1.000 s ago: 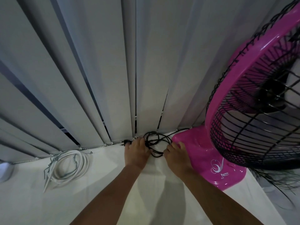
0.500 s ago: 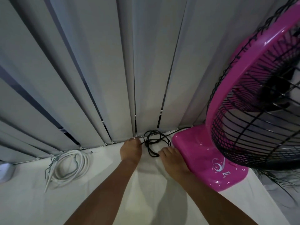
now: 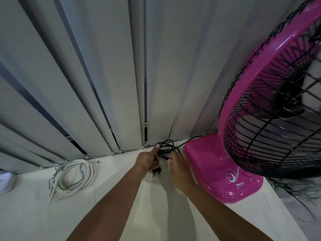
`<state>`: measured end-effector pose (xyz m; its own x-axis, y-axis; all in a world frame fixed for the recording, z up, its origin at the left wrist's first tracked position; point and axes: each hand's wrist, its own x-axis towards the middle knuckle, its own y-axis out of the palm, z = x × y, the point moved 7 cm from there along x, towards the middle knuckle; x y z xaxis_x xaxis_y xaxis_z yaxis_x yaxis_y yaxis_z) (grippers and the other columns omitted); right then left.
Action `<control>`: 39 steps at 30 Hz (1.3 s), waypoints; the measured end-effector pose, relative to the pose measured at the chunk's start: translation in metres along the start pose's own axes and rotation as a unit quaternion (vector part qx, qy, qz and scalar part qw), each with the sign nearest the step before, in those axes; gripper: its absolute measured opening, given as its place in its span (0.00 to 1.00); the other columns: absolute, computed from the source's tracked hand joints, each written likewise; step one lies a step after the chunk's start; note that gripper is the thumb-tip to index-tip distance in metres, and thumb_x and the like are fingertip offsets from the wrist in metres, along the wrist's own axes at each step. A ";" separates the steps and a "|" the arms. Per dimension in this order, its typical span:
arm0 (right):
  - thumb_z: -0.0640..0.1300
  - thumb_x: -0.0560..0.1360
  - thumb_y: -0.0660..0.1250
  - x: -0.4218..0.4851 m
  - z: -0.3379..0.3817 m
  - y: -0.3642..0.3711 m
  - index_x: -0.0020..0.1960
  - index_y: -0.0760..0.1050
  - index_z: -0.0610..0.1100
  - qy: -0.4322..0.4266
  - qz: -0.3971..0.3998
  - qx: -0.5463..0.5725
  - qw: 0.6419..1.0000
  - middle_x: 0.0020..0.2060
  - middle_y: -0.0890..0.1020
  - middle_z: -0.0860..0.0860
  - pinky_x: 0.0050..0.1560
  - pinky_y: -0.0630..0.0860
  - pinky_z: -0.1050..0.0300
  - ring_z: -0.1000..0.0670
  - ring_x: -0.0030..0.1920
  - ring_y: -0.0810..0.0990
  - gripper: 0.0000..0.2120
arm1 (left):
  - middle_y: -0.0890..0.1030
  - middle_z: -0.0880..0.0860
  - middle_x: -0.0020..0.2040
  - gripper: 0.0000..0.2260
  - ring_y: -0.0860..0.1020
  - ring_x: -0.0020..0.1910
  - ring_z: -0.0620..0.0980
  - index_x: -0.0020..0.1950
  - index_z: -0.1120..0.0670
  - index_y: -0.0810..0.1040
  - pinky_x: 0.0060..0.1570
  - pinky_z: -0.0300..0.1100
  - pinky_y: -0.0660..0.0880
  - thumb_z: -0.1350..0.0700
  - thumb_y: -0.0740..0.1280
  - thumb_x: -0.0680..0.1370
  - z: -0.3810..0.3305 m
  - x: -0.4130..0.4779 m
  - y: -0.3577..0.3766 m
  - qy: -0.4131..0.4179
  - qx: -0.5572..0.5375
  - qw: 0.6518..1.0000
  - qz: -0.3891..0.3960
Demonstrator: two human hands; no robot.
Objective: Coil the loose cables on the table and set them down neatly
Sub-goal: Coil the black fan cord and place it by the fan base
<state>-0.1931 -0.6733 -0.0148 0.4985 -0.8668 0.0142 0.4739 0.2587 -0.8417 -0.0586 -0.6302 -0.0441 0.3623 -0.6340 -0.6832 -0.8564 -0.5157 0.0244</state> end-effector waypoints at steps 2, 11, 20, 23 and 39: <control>0.41 0.80 0.57 -0.008 -0.002 0.010 0.56 0.73 0.41 -0.003 0.037 0.003 0.999 0.53 0.77 0.46 0.55 0.66 0.54 0.47 0.55 0.69 0.09 | 0.72 0.51 0.25 0.16 0.69 0.23 0.47 0.30 0.55 0.73 0.24 0.36 0.66 0.49 0.74 0.72 -0.005 -0.004 0.007 0.023 0.032 0.999 0.027; 0.45 0.79 0.60 -0.008 -0.022 0.011 0.51 0.77 0.48 0.140 0.026 0.191 0.971 0.41 0.79 0.53 0.38 0.69 0.67 0.55 0.42 0.77 0.07 | 0.75 0.56 0.35 0.11 0.73 0.34 0.52 0.34 0.58 0.74 0.36 0.41 0.72 0.70 0.65 0.74 -0.003 0.004 0.008 0.048 0.002 0.999 0.020; 0.54 0.76 0.65 0.022 -0.010 0.016 0.40 0.79 0.39 0.179 0.163 0.135 0.961 0.37 0.80 0.44 0.38 0.67 0.55 0.47 0.39 0.77 0.19 | 0.71 0.57 0.31 0.16 0.75 0.27 0.49 0.32 0.61 0.70 0.22 0.33 0.71 0.75 0.56 0.76 -0.011 0.003 0.011 0.094 -0.036 0.995 -0.003; 0.52 0.76 0.66 0.025 -0.011 0.014 0.37 0.73 0.42 0.197 0.136 0.146 0.960 0.34 0.76 0.47 0.39 0.65 0.54 0.48 0.38 0.74 0.15 | 0.78 0.53 0.35 0.09 0.76 0.39 0.54 0.42 0.58 0.76 0.38 0.38 0.72 0.70 0.61 0.76 -0.020 0.001 0.011 0.178 0.099 0.979 -0.025; 0.47 0.79 0.62 0.033 -0.034 0.003 0.38 0.73 0.42 0.351 0.053 0.303 0.885 0.28 0.72 0.46 0.25 0.67 0.57 0.48 0.26 0.70 0.13 | 0.77 0.57 0.51 0.08 0.76 0.50 0.59 0.51 0.56 0.79 0.41 0.50 0.74 0.58 0.61 0.77 -0.011 -0.013 0.018 0.355 0.566 0.738 -0.100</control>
<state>-0.1996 -0.7157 -0.0354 0.0907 -0.8204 -0.5646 0.8594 0.3509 -0.3718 -0.0744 -0.6378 -0.0270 0.2798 -0.9597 -0.0267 -0.3734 -0.0832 -0.9239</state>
